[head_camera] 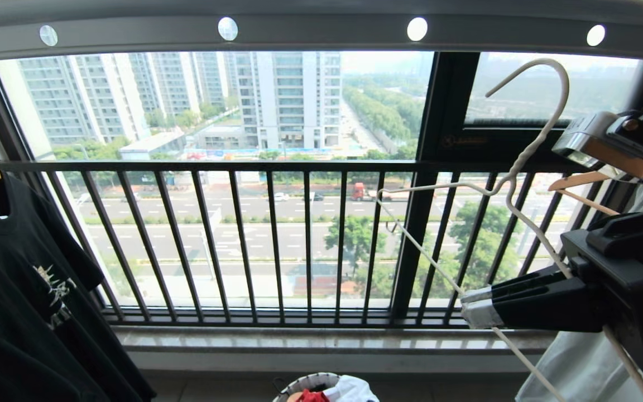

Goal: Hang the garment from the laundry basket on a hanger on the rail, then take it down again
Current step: Pick up the clothes rack on the clothesline

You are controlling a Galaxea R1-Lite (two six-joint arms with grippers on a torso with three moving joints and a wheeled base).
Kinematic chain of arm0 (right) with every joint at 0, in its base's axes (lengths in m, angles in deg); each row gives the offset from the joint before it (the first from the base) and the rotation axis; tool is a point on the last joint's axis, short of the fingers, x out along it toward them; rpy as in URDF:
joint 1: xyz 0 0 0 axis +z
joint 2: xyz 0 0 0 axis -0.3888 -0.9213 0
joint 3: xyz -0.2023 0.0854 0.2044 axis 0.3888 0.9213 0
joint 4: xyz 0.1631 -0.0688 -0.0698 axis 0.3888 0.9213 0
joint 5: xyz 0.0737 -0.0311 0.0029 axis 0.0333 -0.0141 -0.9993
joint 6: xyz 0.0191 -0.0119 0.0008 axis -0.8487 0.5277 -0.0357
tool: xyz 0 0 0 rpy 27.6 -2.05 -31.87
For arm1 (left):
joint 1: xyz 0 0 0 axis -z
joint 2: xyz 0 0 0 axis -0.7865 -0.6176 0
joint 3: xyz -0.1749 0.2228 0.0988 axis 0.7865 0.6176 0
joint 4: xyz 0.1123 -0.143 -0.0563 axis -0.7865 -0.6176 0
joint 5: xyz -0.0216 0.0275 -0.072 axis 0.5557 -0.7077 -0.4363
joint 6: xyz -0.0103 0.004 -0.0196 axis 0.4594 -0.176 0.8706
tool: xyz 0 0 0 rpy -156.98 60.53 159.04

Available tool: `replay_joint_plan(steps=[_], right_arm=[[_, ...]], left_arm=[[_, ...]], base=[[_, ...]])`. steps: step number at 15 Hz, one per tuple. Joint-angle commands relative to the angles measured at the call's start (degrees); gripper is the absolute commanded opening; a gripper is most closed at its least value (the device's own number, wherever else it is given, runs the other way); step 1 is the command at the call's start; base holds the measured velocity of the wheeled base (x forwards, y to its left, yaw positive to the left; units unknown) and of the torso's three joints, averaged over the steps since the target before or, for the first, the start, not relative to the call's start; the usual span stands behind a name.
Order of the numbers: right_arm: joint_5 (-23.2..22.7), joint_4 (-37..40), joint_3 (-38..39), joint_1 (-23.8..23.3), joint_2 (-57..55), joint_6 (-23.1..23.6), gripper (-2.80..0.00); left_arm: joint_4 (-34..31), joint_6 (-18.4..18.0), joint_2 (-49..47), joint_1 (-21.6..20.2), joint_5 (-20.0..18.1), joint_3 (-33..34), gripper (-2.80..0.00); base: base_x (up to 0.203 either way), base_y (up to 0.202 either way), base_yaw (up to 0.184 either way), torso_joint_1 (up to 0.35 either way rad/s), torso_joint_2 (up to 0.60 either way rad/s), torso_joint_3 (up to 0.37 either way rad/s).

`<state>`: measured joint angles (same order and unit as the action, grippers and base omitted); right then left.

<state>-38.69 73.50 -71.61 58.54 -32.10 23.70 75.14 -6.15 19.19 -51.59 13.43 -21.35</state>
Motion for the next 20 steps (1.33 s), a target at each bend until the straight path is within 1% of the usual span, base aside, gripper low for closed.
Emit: replay_joint_plan(steps=[1, 14, 17, 20], right_arm=[[-0.2, 0.2, 0.0, -0.1, -0.1, 0.0, -2.8], [-0.2, -0.3, 0.6, -0.5, 0.2, 0.1, -2.8], [-0.3, -0.3, 0.8, -0.5, 0.8, 1.1, -2.8], [-0.3, -0.3, 1.0, -0.5, 1.6, 1.2, -2.8]], left_arm=[[0.0, 0.0, 0.0, 0.0, 0.0, 0.0, -2.8], [0.0, 0.0, 0.0, 0.0, 0.0, 0.0, -2.8], [0.0, 0.0, 0.0, 0.0, 0.0, 0.1, -2.8], [0.0, 0.0, 0.0, 0.0, 0.0, 0.1, -2.8]], base=[[0.0, 0.0, 0.0, -0.138, 0.3, 0.157], [0.0, 0.0, 0.0, -0.141, 0.31, 0.168], [0.0, 0.0, 0.0, -0.147, 0.34, 0.182], [0.0, 0.0, 0.0, -0.156, 0.34, 0.194]])
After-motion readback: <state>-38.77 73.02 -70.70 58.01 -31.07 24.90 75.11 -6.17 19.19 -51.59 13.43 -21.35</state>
